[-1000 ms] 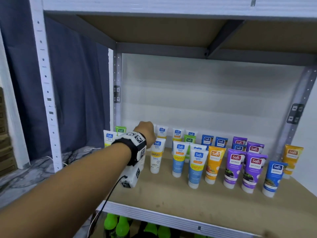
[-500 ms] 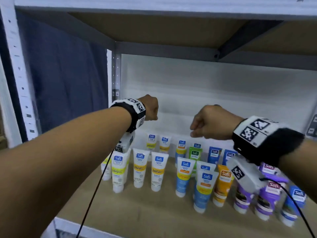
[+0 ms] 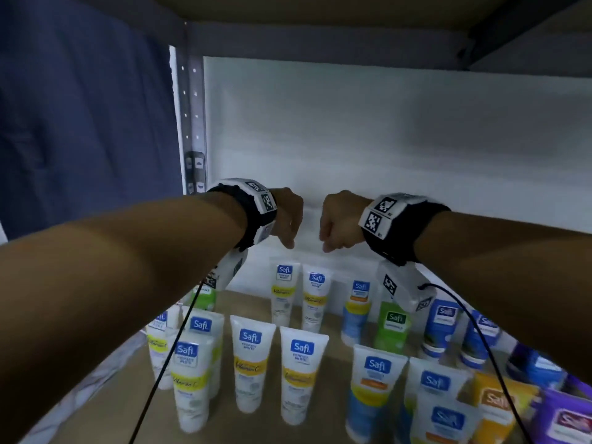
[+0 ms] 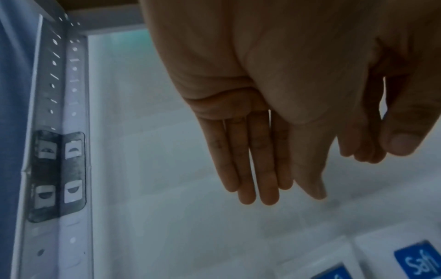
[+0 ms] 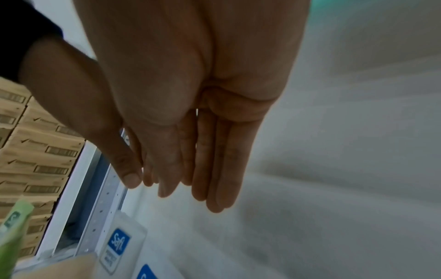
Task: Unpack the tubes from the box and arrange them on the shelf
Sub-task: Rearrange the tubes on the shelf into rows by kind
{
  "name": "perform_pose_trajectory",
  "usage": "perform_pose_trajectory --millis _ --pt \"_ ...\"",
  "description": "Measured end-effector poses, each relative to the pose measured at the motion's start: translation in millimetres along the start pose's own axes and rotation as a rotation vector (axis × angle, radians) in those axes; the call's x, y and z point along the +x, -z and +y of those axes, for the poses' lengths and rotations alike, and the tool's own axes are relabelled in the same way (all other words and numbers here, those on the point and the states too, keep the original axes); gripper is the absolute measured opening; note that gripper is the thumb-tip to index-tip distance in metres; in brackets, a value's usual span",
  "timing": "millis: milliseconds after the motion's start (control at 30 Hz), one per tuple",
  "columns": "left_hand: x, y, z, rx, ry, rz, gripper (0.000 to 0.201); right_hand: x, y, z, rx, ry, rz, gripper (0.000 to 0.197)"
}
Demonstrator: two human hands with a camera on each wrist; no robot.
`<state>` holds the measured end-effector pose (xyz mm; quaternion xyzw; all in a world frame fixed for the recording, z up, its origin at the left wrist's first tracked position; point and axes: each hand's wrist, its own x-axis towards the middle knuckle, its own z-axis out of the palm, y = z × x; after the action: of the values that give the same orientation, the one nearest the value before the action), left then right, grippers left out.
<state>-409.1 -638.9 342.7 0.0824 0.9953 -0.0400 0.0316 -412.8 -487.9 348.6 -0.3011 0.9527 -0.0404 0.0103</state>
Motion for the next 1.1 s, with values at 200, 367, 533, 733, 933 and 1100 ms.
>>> perform_pose_trajectory --millis 200,367,533,733,933,1100 --pt "25 -28 -6 0.032 -0.099 -0.212 0.032 32 -29 -1 -0.013 0.025 -0.162 0.025" --pt "27 -29 -1 0.096 -0.145 -0.242 0.027 40 -42 1 -0.062 0.098 -0.183 0.019" --pt "12 -17 7 0.155 -0.155 -0.21 0.028 27 -34 -4 -0.15 0.126 -0.108 0.019" --pt "-24 22 18 0.131 -0.132 -0.082 0.028 -11 -2 -17 -0.227 0.148 0.028 0.022" --pt "-82 67 31 0.203 -0.144 0.084 0.02 -56 44 -29 -0.118 0.17 0.172 0.019" --pt "-133 91 43 0.213 -0.105 0.193 0.011 -101 70 -44 -0.105 0.196 0.251 0.017"
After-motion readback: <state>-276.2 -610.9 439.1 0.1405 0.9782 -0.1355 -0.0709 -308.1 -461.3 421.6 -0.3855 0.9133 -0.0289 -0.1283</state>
